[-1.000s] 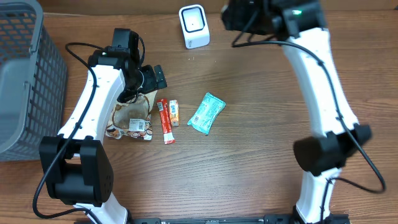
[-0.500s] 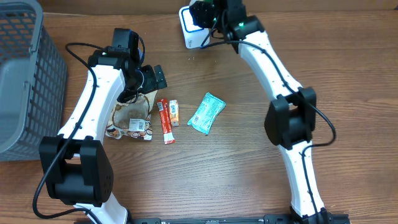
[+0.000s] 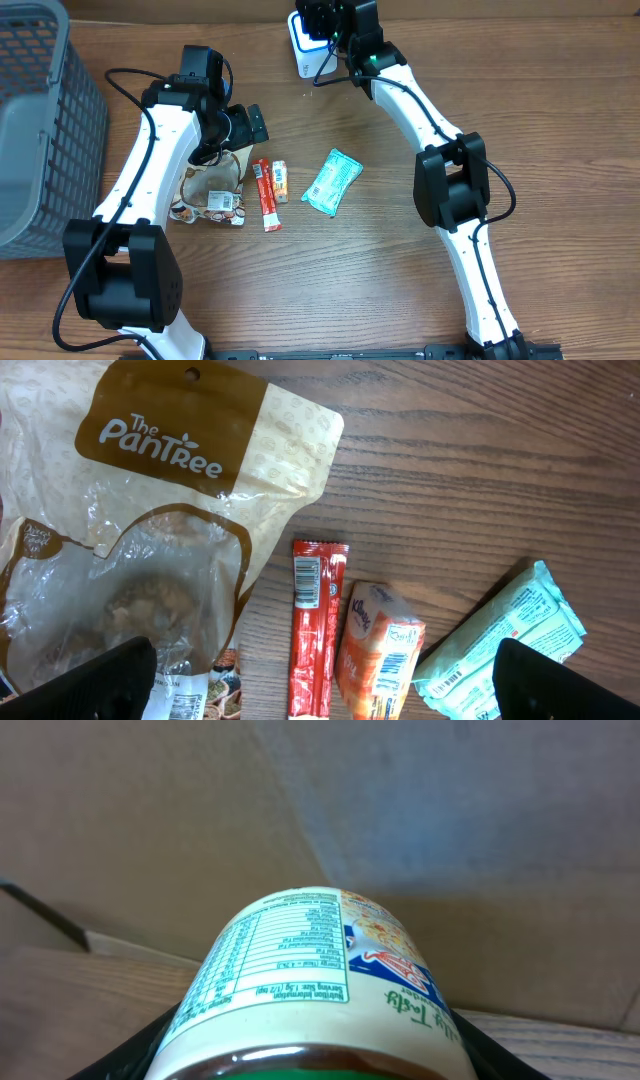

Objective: Scan the item barcode
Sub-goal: 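Raise the jar and present its label to the white scanner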

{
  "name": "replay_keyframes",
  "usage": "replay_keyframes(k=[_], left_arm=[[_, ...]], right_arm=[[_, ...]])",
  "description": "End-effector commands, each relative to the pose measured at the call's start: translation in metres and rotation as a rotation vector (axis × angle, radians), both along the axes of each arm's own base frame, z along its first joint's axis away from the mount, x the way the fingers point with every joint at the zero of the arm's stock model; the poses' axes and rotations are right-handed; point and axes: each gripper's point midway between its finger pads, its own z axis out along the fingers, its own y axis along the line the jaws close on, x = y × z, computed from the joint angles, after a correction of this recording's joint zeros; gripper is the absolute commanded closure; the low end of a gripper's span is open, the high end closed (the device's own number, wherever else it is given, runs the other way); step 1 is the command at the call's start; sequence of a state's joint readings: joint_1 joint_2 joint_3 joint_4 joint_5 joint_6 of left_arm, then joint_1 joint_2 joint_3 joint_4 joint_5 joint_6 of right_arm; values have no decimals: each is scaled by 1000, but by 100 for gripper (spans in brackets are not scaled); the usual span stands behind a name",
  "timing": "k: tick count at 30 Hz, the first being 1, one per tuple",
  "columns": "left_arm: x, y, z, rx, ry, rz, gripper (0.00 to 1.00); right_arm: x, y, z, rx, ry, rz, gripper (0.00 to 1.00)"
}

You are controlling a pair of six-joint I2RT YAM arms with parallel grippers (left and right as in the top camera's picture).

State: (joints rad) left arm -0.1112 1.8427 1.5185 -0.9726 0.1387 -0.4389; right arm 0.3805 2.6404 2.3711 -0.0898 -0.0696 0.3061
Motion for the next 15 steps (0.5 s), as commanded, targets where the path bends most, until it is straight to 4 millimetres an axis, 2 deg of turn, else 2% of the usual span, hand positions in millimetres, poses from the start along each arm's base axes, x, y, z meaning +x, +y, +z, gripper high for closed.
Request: replay_keyframes(k=[1,10,15], left_arm=[[4,-2,7,-10,-18,0,1],[4,-2,7,-11,-18,0,0],[4,-2,7,-11,-18,0,0]], right_arm=[[0,7,25,-10,-69,-69,96],[6,12,9,9,-94,-99,96],[6,12,6,7,-89,-98,95]])
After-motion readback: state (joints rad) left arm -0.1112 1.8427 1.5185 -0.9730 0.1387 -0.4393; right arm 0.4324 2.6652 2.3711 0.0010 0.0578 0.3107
